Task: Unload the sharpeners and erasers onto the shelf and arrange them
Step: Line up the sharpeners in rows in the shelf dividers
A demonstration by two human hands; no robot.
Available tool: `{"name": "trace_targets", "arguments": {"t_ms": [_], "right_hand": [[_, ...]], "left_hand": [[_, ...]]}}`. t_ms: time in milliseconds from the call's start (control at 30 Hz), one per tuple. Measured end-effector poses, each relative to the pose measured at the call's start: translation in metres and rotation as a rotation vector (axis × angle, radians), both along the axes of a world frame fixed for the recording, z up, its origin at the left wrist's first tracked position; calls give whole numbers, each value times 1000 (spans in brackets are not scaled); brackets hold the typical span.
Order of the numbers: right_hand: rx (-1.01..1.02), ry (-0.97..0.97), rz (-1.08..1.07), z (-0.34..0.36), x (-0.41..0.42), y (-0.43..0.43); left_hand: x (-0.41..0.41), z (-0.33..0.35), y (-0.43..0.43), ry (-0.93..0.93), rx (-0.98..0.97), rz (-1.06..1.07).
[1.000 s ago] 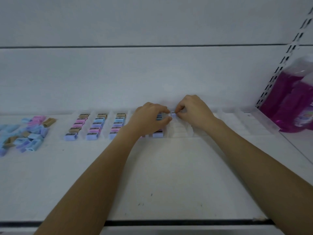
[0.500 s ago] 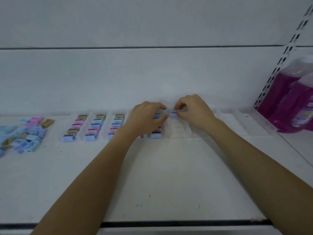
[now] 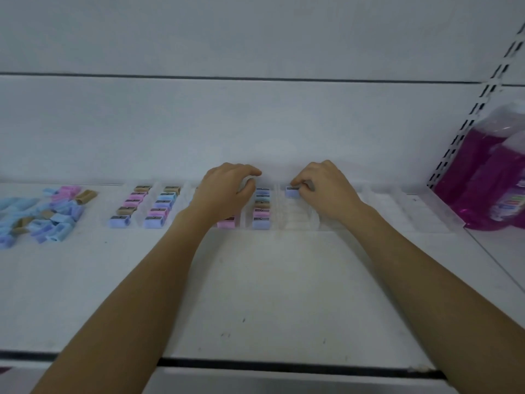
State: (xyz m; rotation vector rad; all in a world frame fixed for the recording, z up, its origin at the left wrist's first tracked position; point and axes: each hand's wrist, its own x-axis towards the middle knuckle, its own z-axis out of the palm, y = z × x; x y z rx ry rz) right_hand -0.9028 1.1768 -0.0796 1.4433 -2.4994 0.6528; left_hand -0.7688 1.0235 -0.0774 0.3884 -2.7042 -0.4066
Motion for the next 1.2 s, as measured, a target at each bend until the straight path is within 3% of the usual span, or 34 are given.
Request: {"name": "trace_targets", "arguments": {"t_ms": [100,200,1200], "right_hand": [[14,6,9,-2,-1,-2],[88,30,-7,-2,-1,-6],[45,-97,-39,-3,2,-9]], "left_hand": [[0,-4,7,42,-29,-125],[-3,-9,13,-33,-99,-188],[-8,-12,11,-66,-71,-200]]}}
